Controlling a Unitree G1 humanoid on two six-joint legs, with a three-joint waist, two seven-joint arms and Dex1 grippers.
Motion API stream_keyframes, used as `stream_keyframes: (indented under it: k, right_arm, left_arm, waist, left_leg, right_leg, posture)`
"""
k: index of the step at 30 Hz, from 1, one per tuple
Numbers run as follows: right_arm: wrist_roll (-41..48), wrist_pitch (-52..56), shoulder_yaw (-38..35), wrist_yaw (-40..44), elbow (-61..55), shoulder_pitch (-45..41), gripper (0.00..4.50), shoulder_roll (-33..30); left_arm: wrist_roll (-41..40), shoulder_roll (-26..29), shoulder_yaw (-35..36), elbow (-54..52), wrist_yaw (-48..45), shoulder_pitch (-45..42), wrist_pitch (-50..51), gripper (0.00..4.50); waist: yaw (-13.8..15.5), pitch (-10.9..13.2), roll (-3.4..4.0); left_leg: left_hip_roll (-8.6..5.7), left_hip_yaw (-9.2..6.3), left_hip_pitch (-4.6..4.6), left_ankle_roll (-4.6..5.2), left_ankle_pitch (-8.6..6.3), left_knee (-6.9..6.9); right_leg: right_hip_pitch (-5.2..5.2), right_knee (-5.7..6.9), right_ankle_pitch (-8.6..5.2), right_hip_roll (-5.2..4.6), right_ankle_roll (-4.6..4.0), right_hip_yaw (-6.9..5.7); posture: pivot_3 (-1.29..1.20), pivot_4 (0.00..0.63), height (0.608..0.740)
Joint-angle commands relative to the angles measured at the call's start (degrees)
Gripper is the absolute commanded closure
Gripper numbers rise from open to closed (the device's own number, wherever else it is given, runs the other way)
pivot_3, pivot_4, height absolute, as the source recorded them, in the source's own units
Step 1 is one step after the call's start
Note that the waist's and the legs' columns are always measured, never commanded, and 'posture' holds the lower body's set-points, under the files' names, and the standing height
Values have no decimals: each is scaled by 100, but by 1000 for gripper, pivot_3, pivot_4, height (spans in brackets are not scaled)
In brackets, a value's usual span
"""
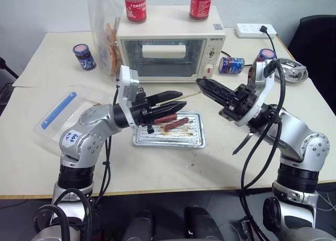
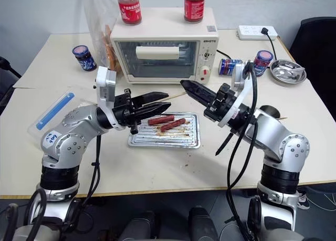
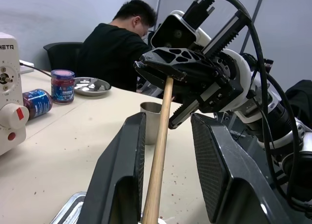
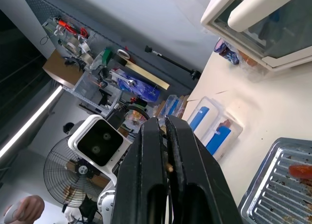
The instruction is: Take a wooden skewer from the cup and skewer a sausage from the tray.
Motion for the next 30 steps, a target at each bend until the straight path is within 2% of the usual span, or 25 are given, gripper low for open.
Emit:
stream_keyframes:
  k: [1, 6, 12, 17, 22, 23, 26, 30]
  right_arm:
    - [140, -53, -48, 97, -205, -39, 4500, -20]
    - [140, -67, -37, 105, -208, -28, 4500, -21]
    - [140, -82, 5, 106, -251, -3, 4500, -52]
    - [140, -85, 33, 48, -193, -13, 3396, -140]
    - [117, 61, 458, -20, -67, -186, 2112, -966]
    - [-346, 236, 647, 207, -79, -302, 1873, -1214]
    - [-2570, 315, 1634, 1623, -430, -724, 1873, -2018]
    - [-5360, -896, 3243, 3563, -527, -1151, 1873, -2683]
  left_arm:
    - [-109, 13, 112, -96, -27, -54, -104, 3407]
    - [-159, 8, 143, -102, -15, -56, -89, 4488]
    - [-33, 93, 80, -92, -7, -22, -107, 4488]
    - [-18, 317, 171, -94, -61, 16, -65, 4500]
    - [-155, 1000, 521, -301, -228, 343, 124, 4500]
    - [-184, 1245, 664, -367, -324, 502, 175, 4500]
    - [-267, 1924, 1143, -526, -548, 1007, 297, 4500]
    - [-280, 2421, 1576, -776, -666, 1608, 297, 4500]
  waist:
    - [-1, 0, 0]
    - [1, 0, 0]
    - [-2, 0, 0]
    - [-5, 0, 0]
    - [-50, 0, 0]
    - [-78, 1, 2]
    - [-143, 5, 7]
    - [-106, 7, 10]
  left_leg:
    - [0, 0, 0, 0, 0, 0]
    - [0, 0, 0, 0, 0, -1]
    - [0, 0, 0, 0, 0, -2]
    - [0, 0, 0, 0, 0, -2]
    - [0, 0, 0, 0, 0, -8]
    - [0, 0, 0, 0, 0, -8]
    - [3, 3, -1, 1, 0, -17]
    - [11, -5, -2, 0, 0, -29]
  right_leg:
    - [0, 0, 0, 0, 0, 0]
    - [0, -1, 0, 0, 0, 0]
    - [0, -2, 0, 0, 0, 0]
    - [0, -3, 0, 0, 0, 0]
    - [-1, -7, 0, -1, 0, 1]
    - [-2, -7, 0, -2, 0, 1]
    - [-4, -20, 0, -1, 0, 5]
    - [-8, -35, -2, 8, -3, -5]
  posture:
    - [0, 150, 740]
    - [0, 150, 740]
    - [0, 150, 740]
    - [0, 150, 740]
    - [0, 150, 740]
    - [0, 150, 740]
    - [0, 150, 740]
    - [0, 150, 740]
